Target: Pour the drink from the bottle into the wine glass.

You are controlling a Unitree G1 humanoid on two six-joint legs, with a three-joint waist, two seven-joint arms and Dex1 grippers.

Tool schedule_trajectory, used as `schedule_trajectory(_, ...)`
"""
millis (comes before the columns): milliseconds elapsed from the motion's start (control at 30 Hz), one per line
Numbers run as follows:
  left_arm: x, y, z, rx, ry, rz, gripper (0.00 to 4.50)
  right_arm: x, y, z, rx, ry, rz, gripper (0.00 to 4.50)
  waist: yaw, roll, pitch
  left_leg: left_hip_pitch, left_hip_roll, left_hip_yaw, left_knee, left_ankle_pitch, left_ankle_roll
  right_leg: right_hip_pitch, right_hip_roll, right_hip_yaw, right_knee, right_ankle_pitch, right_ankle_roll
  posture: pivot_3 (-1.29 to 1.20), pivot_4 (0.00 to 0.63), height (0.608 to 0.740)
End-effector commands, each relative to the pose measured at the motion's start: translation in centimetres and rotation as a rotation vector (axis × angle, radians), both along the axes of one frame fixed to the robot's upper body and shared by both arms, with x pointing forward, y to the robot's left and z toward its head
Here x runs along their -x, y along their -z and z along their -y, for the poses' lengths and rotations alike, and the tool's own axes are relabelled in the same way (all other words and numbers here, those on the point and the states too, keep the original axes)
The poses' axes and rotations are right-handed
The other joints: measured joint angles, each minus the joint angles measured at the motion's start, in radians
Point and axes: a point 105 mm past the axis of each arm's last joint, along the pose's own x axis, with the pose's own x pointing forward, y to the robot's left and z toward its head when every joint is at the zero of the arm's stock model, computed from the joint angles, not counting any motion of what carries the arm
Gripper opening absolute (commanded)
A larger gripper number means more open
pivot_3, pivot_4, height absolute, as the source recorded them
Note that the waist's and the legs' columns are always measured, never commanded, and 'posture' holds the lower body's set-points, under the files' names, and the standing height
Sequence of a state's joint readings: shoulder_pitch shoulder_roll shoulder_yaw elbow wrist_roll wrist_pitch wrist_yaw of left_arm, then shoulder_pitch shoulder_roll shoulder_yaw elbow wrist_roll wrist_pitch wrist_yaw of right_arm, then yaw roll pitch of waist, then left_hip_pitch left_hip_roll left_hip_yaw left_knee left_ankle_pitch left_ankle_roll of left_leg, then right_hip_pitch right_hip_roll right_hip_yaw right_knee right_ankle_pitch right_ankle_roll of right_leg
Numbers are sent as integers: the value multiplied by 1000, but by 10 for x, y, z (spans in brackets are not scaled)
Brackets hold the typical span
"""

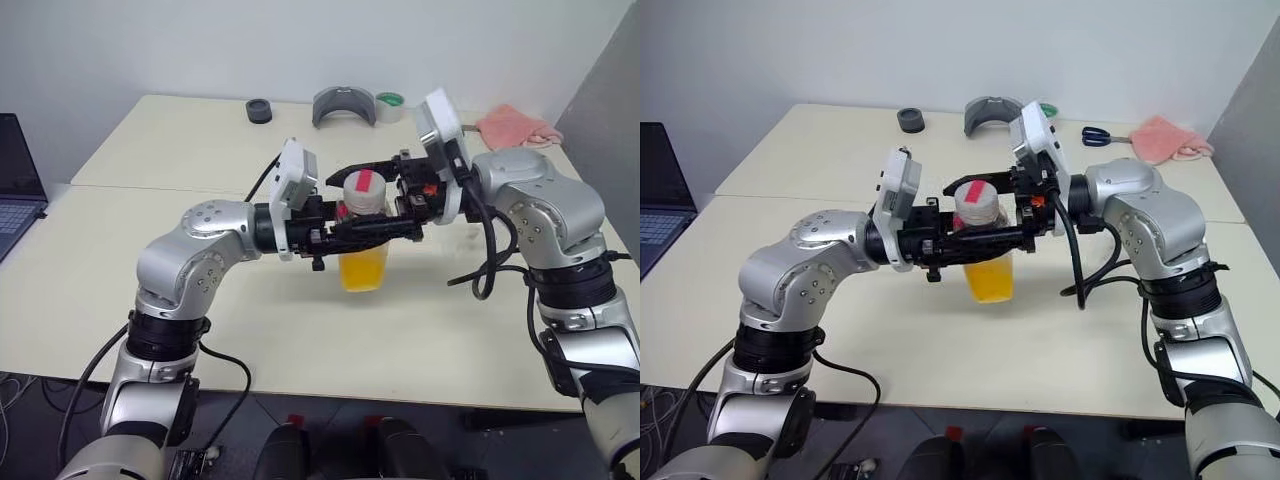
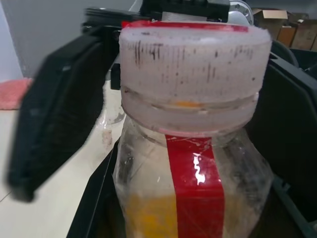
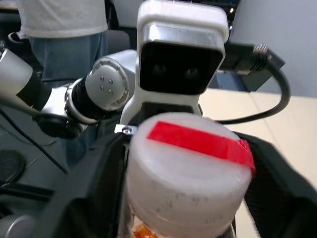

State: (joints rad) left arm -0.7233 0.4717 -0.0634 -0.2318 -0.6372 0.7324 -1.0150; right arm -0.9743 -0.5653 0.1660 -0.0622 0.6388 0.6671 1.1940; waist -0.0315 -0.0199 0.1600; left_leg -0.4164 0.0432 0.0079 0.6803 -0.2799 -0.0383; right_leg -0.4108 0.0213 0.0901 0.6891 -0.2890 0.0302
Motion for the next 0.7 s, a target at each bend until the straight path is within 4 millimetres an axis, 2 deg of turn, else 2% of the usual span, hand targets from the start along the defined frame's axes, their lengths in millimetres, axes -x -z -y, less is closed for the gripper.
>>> schedule_trajectory(33, 4, -15, 1, 27, 18, 62, 1842, 5, -14, 12, -30, 44, 36, 4470, 0, 0, 0, 0, 0, 0, 0, 0, 0, 0, 0, 0, 0, 0, 0, 0, 150, 740)
schedule_trajectory(233, -5, -13, 4, 35, 5, 57, 1842, 13, -15, 31, -87, 246, 25, 4470, 1, 0, 0, 0, 0, 0, 0, 0, 0, 0, 0, 0, 0, 0, 0, 0, 150, 740)
schedule_trajectory(433, -12, -11, 5, 39, -1, 61, 1842, 19, -22, 27, -166, 464, 100, 4470, -2, 0, 0, 0, 0, 0, 0, 0, 0, 0, 1, 1, 1, 0, 0, 0, 150, 740)
schedule_trajectory(567, -17, -10, 7, 41, -1, 65, 1842, 25, -23, 20, -207, 509, 90, 4470, 0, 0, 0, 0, 0, 0, 0, 0, 0, 0, 1, 1, 1, 0, 0, 0, 150, 740)
schedule_trajectory(700, -20, -10, 10, 40, 8, 69, 1842, 19, -25, 15, -238, 595, 87, 4470, -1, 0, 0, 0, 0, 0, 0, 0, 0, 0, 1, 1, 1, 0, 0, 0, 150, 740)
